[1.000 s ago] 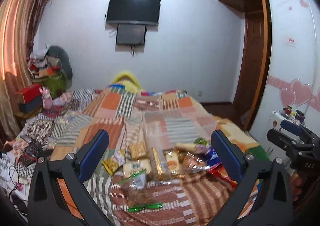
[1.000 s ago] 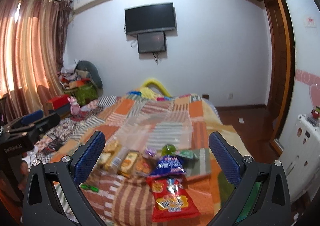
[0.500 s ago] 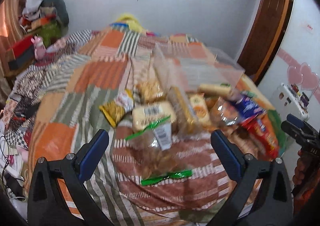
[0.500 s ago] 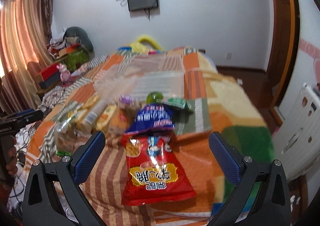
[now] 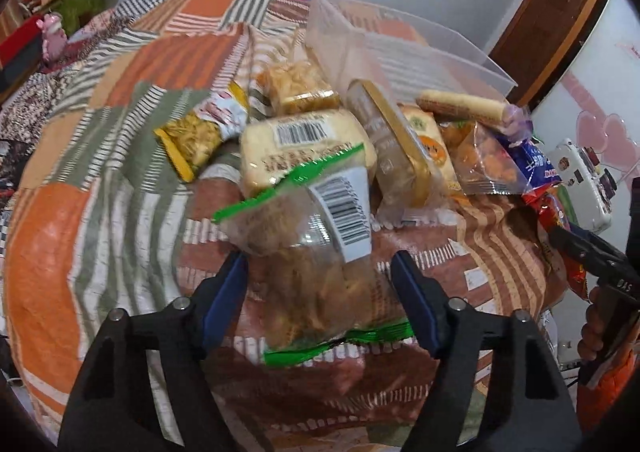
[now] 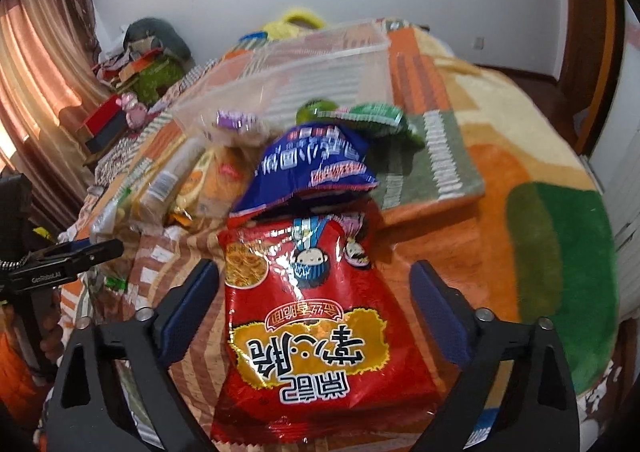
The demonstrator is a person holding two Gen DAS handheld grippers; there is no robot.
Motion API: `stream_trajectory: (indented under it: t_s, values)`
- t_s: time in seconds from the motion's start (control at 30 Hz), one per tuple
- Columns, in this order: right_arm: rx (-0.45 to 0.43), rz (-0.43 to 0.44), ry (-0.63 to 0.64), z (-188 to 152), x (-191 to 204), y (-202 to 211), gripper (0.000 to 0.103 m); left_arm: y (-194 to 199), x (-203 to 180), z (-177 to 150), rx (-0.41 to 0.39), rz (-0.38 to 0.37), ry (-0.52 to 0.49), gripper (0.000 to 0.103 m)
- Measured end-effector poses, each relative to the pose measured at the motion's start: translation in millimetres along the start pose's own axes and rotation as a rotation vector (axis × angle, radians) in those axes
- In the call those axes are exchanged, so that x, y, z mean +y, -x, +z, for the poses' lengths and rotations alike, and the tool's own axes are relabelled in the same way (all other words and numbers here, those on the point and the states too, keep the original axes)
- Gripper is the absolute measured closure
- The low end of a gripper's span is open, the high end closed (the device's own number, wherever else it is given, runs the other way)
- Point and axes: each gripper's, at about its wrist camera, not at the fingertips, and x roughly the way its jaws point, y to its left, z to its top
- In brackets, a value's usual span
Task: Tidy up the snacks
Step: 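Grasp the clear cracker bag with the left tool while the right tool grasps the red chip bag, then carry both bags over the clear box and release them inside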
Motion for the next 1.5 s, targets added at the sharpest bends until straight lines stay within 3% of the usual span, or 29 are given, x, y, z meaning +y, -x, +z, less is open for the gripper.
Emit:
stream_trajectory:
  t_s: [0.17,0.33,0.53,0.8,1.13,1.5]
  values:
    - [0.009,-0.032,0.034,-4.8,5.2,-2.6,0.022,-8.3,-6.2,-0.8,0.006,0.003,-0.007,0.040]
    - [0.001,-0.039,0.033,-1.7,1.2,0.3,0.035,-3.6,-4.0,0.5,-0.001,0.009,0.007,0.059]
    - [-0.056,-0.063,0.042,1.3,4.5,15.0,0.035,13.9,-10.6,1.4,-0.031,0.027,-0.016,0.060]
    - [-0.158,-0.075,0.047,17.7,0.5,44.6,0.035,51.2,-27.0,16.3,-0.133,0.020,-0.045,0.060]
    - [-0.296,-0.064,0.065,49.7,11.6,59.8,0.035,73.6,-54.8,62.8,-0.262,-0.008,-0.085,0.060]
    - [-0.369,-0.053,0.086,92.5,23.8,35.9,0.035,55.3,-74.7,124.2,-0.309,-0.038,-0.112,0.060]
